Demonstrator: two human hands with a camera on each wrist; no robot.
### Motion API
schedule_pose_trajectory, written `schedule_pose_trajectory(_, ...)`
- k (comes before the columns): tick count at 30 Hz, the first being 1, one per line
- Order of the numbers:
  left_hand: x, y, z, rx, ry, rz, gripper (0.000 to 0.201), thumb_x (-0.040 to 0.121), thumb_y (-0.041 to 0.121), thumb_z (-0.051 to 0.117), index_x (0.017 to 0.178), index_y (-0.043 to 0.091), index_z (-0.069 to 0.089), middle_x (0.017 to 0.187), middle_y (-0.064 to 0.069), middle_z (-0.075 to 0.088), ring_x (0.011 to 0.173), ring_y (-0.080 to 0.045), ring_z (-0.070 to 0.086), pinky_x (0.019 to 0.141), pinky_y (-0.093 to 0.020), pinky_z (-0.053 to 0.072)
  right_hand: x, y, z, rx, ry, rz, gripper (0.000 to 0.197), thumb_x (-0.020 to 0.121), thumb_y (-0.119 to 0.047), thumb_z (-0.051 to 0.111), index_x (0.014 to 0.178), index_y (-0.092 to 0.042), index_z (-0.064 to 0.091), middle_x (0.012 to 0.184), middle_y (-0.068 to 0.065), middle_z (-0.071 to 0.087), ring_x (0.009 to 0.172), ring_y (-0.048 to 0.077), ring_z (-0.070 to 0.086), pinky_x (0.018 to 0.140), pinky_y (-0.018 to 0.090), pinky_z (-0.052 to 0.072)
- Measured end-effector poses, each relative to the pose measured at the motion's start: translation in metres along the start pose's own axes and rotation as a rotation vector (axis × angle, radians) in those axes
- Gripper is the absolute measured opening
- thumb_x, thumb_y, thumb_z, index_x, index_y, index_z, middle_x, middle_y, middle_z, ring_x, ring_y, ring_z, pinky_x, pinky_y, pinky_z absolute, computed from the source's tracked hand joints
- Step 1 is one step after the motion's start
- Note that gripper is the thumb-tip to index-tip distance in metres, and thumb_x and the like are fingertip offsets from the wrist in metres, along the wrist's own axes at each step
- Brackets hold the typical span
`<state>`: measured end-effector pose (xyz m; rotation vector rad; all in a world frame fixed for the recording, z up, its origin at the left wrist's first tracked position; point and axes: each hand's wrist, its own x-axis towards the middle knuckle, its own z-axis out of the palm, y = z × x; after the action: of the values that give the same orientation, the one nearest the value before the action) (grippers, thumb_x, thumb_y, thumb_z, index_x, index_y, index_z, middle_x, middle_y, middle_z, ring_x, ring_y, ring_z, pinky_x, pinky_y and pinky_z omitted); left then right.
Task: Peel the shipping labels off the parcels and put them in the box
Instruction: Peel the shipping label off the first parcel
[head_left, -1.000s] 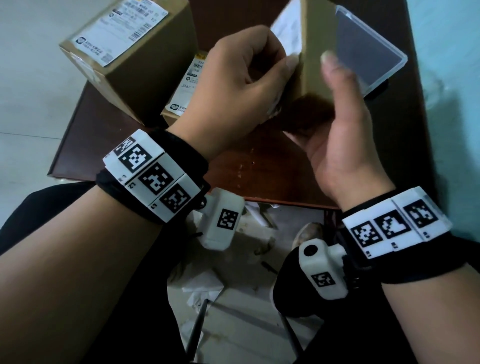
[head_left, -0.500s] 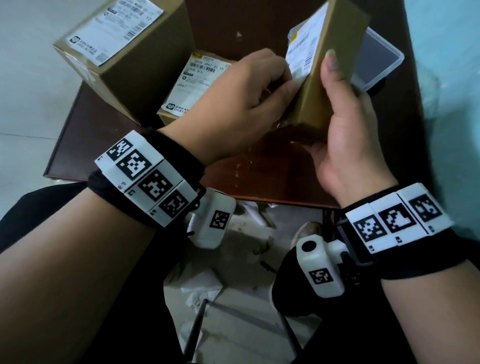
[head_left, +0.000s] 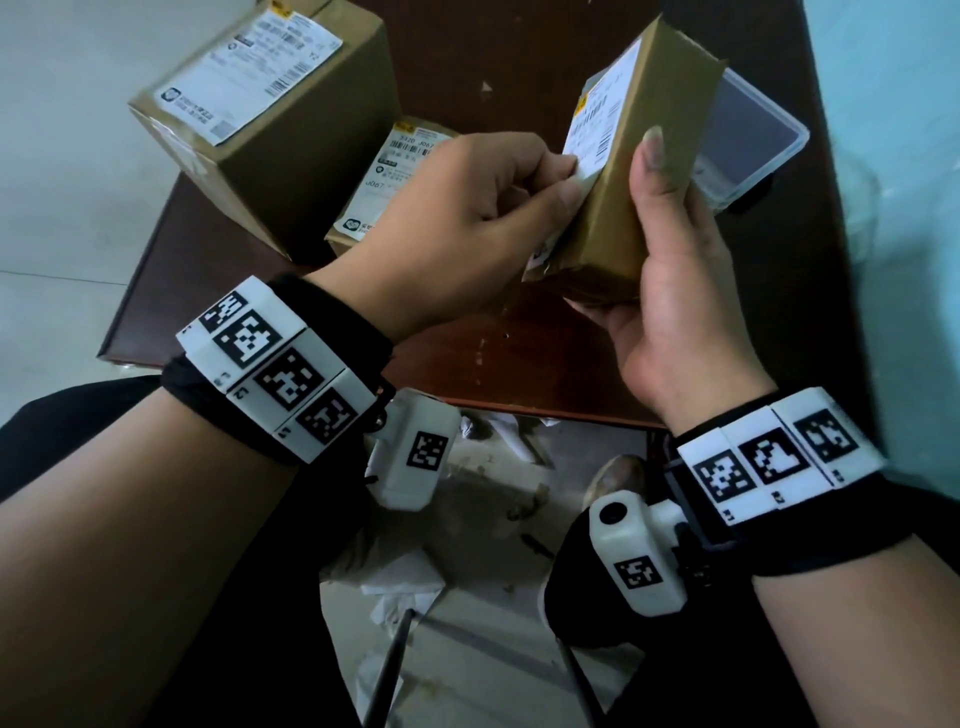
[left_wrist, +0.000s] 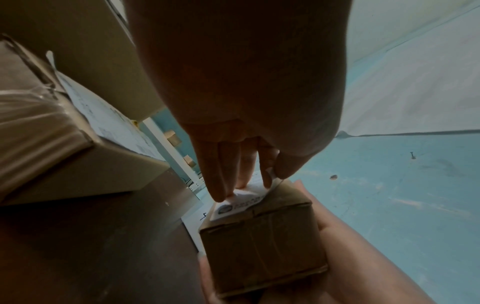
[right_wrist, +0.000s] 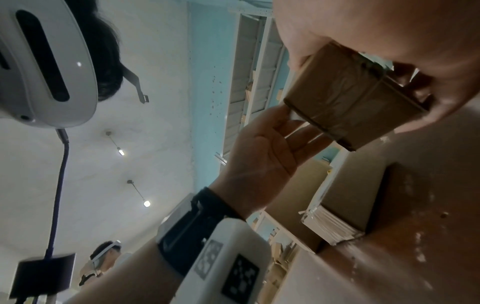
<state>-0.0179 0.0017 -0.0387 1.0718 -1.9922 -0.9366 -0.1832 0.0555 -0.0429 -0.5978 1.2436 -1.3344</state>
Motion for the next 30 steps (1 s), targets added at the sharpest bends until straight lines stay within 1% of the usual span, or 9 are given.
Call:
schedule_pose_trajectory(3, -0.001, -0.004, -0.002, 0.032, -0.025, 0.0, 0.042, 0.103, 0.037, 0.057, 0.083, 0.0, 0.062, 0.096, -0.028, 0.074, 0.107, -0.041, 0.071, 0.088, -0.051, 0.058, 0.0, 0.004, 0.002, 0.021, -0.013, 0.008, 0.028, 0.105, -0.047, 0.064, 0.131, -0.035, 0.065, 0.127, 0.004, 0.078, 0.118, 0.026, 0.076, 0.097, 0.055, 0.063)
schedule_pose_trajectory(5, -0.002, -0.005, -0.004, 0.053, -0.023, -0.019, 0.046, 0.101, 0.044, 0.055, 0.082, 0.002, 0.061, 0.097, -0.028, 0.074, 0.105, -0.046, 0.07, 0.084, -0.058, 0.057, 0.0, 0.006, 0.001, 0.028, -0.03, 0.015, 0.028, 0.106, -0.046, 0.063, 0.13, -0.033, 0.066, 0.126, 0.005, 0.078, 0.118, 0.027, 0.076, 0.098, 0.055, 0.063)
schedule_pose_trajectory(11, -0.002, -0.005, -0.005, 0.142, -0.027, -0.004, 0.056, 0.103, 0.049, 0.048, 0.096, -0.002, 0.071, 0.095, -0.024, 0.074, 0.088, -0.043, 0.071, 0.074, -0.053, 0.056, 0.002, 0.011, 0.004, -0.027, -0.098, 0.031, 0.055, 0.096, -0.055, 0.068, 0.145, -0.031, 0.06, 0.137, 0.008, 0.072, 0.125, 0.029, 0.073, 0.102, 0.053, 0.061)
schedule_pose_trajectory(13, -0.002, -0.004, -0.004, 0.179, -0.028, -0.004, 0.055, 0.104, 0.046, 0.047, 0.104, -0.002, 0.073, 0.086, -0.019, 0.074, 0.076, -0.036, 0.069, 0.066, -0.05, 0.052, 0.003, 0.012, 0.006, -0.065, -0.082, 0.038, 0.058, 0.09, -0.055, 0.072, 0.142, -0.034, 0.061, 0.133, 0.002, 0.074, 0.121, 0.025, 0.074, 0.099, 0.048, 0.063)
schedule_pose_trajectory(16, -0.002, -0.002, -0.002, 0.223, -0.024, -0.002, 0.049, 0.105, 0.042, 0.047, 0.104, 0.001, 0.073, 0.08, -0.013, 0.072, 0.07, -0.028, 0.066, 0.065, -0.049, 0.048, 0.004, 0.013, 0.007, -0.107, -0.056, 0.042, 0.061, 0.084, -0.053, 0.075, 0.14, -0.035, 0.062, 0.127, -0.002, 0.076, 0.116, 0.022, 0.075, 0.09, 0.041, 0.064)
schedule_pose_trajectory(20, -0.003, 0.0, -0.001, 0.192, -0.002, -0.007, 0.041, 0.106, 0.035, 0.05, 0.101, 0.001, 0.071, 0.07, -0.008, 0.066, 0.062, -0.022, 0.058, 0.057, -0.036, 0.044, 0.002, 0.011, 0.009, -0.139, -0.058, 0.01, 0.052, 0.09, -0.053, 0.075, 0.137, -0.036, 0.062, 0.125, -0.006, 0.077, 0.116, 0.02, 0.075, 0.088, 0.039, 0.063)
schedule_pose_trajectory(23, -0.004, 0.002, -0.003, 0.155, 0.01, -0.009, 0.04, 0.108, 0.032, 0.052, 0.094, -0.001, 0.07, 0.072, -0.01, 0.07, 0.062, -0.021, 0.061, 0.055, -0.03, 0.044, -0.001, 0.01, 0.008, -0.169, -0.048, -0.045, 0.039, 0.092, -0.054, 0.076, 0.127, -0.039, 0.066, 0.122, -0.009, 0.079, 0.116, 0.017, 0.076, 0.097, 0.045, 0.063)
schedule_pose_trajectory(26, -0.003, 0.001, -0.005, 0.137, 0.016, 0.01, 0.042, 0.107, 0.032, 0.054, 0.088, -0.001, 0.068, 0.074, -0.015, 0.071, 0.062, -0.024, 0.062, 0.058, -0.037, 0.046, -0.002, 0.009, 0.007, -0.177, -0.034, -0.073, 0.034, 0.088, -0.053, 0.08, 0.118, -0.039, 0.07, 0.12, -0.009, 0.08, 0.117, 0.018, 0.075, 0.104, 0.052, 0.06)
schedule_pose_trajectory(30, -0.004, -0.001, -0.006, 0.119, 0.01, 0.019, 0.046, 0.105, 0.037, 0.052, 0.084, -0.001, 0.066, 0.079, -0.02, 0.072, 0.068, -0.035, 0.065, 0.063, -0.049, 0.047, -0.003, 0.008, 0.007, -0.177, -0.034, -0.076, 0.036, 0.087, -0.054, 0.081, 0.117, -0.037, 0.07, 0.117, -0.007, 0.08, 0.114, 0.019, 0.077, 0.098, 0.053, 0.064)
